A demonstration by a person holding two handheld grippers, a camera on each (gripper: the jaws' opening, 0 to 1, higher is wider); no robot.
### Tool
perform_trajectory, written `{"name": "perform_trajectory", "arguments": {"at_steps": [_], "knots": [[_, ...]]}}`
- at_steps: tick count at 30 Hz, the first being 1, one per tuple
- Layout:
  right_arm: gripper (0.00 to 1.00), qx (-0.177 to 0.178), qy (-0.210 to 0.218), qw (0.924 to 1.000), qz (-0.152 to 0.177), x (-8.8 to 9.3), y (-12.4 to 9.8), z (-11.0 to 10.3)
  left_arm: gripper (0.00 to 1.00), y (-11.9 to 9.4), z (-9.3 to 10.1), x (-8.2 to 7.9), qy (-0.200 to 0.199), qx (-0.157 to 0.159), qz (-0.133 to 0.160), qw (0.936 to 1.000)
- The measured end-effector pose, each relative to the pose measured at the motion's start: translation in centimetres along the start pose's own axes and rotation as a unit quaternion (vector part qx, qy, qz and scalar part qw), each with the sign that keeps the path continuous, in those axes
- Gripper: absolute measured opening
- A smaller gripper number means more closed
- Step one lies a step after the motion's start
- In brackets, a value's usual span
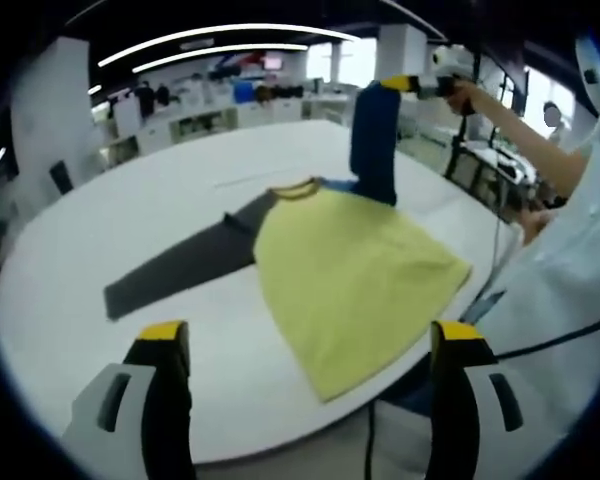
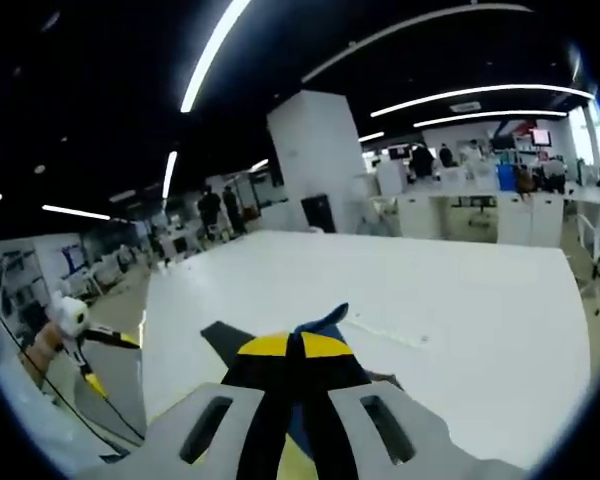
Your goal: Fold the garment on the visible template until the final outline fits inside the template.
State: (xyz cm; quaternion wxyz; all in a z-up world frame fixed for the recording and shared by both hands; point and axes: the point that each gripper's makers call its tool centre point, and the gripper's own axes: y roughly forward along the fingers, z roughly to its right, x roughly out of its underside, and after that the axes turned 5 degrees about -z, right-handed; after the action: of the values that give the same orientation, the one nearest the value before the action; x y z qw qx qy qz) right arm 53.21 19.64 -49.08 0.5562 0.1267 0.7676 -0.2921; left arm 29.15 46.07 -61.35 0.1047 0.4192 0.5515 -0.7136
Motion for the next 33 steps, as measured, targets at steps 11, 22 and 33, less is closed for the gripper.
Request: {"name": "perform_trajectory", "arguments": {"at_steps": [11, 22, 33], "knots": [[0.02, -0.006, -0.001, 1.0, 0.004, -0.6, 1.9, -1.3, 0.96, -0.3, -0.6, 0.3, -0.011, -0.008, 0.002, 0.9999], [0.02, -0.009, 0.003, 0.9999, 0.009, -0.1, 3.5, -2.1, 0.95, -0.7, -1.0, 0.3, -0.013, -0.012, 0.002, 0.9998], [0.02, -0.002, 0.022, 0.9997, 0.015, 0.1, 4.6, -1.2, 0.95, -0.7, -1.4, 0.4, -0.01, -0.008, -0.004, 0.9999]]}}
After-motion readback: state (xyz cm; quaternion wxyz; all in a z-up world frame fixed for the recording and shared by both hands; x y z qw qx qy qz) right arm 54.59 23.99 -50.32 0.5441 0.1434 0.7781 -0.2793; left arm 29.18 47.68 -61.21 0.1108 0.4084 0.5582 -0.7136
